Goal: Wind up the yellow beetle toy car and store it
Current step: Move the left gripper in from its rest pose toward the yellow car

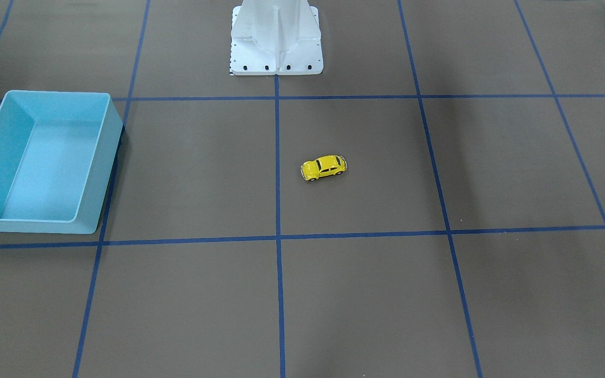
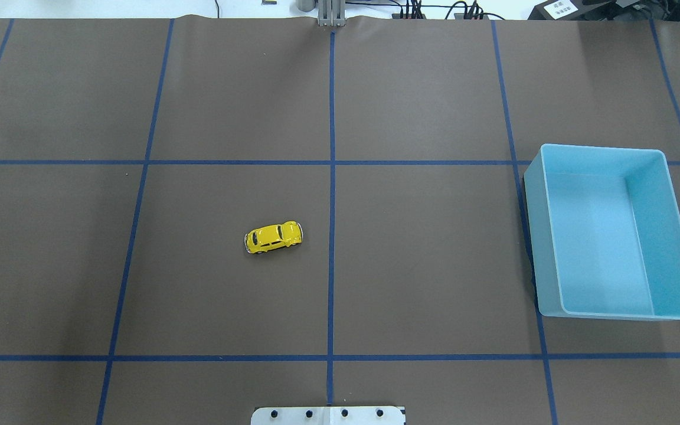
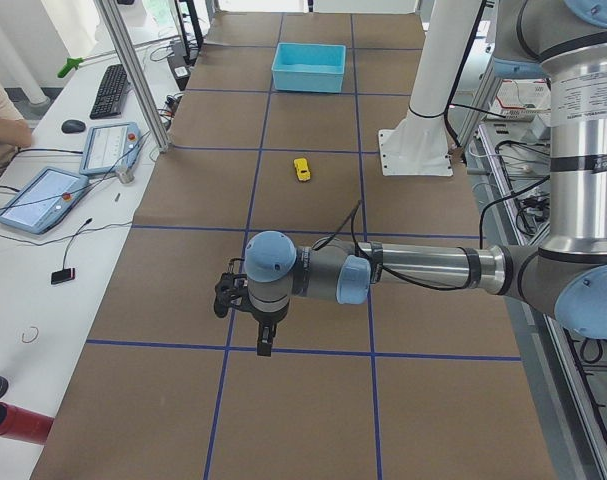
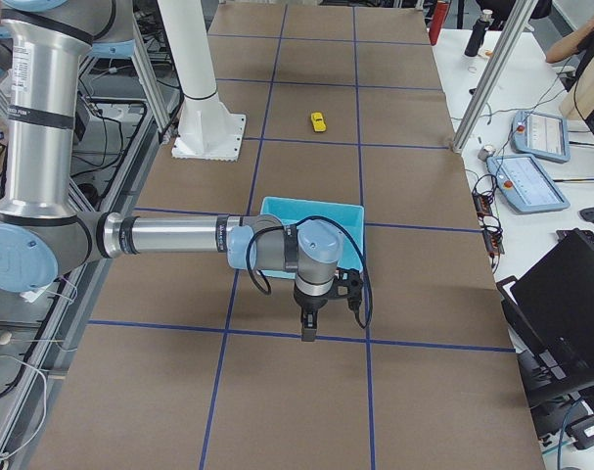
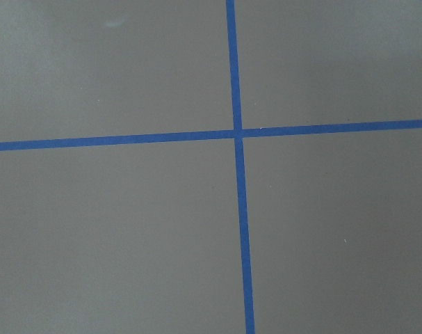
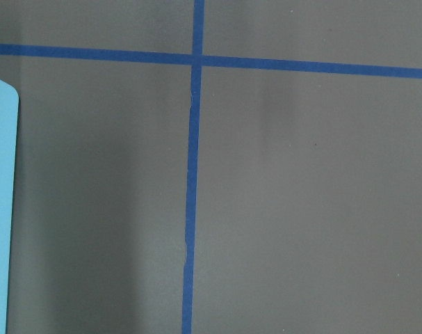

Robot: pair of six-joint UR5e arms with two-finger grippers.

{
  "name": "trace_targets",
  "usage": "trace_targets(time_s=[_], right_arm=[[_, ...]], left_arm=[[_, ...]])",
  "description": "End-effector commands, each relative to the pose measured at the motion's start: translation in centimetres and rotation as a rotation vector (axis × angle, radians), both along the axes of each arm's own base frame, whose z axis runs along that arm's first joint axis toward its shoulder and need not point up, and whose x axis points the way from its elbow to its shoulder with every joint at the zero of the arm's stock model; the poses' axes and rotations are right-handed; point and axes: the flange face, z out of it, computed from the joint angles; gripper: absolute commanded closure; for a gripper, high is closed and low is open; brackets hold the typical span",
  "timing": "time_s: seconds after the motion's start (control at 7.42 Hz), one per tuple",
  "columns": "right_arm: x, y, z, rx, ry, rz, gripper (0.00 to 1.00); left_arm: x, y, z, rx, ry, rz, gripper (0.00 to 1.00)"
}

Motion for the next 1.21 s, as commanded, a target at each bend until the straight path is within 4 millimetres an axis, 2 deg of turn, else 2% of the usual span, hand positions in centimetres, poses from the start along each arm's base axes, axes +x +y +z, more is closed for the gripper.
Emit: trace_targets(time_s=[0.0, 0.27, 0.54, 0.67, 0.94, 1.08], right_arm=[[0.5, 0.1, 0.1, 0.006, 0.0, 0.008, 0.0], [1.9, 0.7, 0.4, -0.002, 0.003, 0.04, 0.0], [2.1, 1.4, 0.8, -0.019, 0.004, 0.054, 0.0], [3.2, 1.6, 0.9, -0.019, 0.013, 0.078, 0.0], [3.8, 1.7, 0.7, -0.018, 0.003, 0.098, 0.0], [3.8, 1.6, 0.5, -0.015, 0.0, 0.098, 0.0]], left_arm=[[0.0, 0.0, 0.0, 0.0, 0.0, 0.0, 0.0], [0.0, 0.0, 0.1, -0.004, -0.001, -0.004, 0.0], [0.0, -0.1, 0.2, -0.001, 0.0, -0.002, 0.0], [0.0, -0.1, 0.2, 0.001, 0.0, -0.002, 0.0], [0.8, -0.6, -1.2, 0.031, 0.037, 0.018, 0.0], [2.8, -1.6, -3.4, 0.073, 0.043, 0.062, 0.0]])
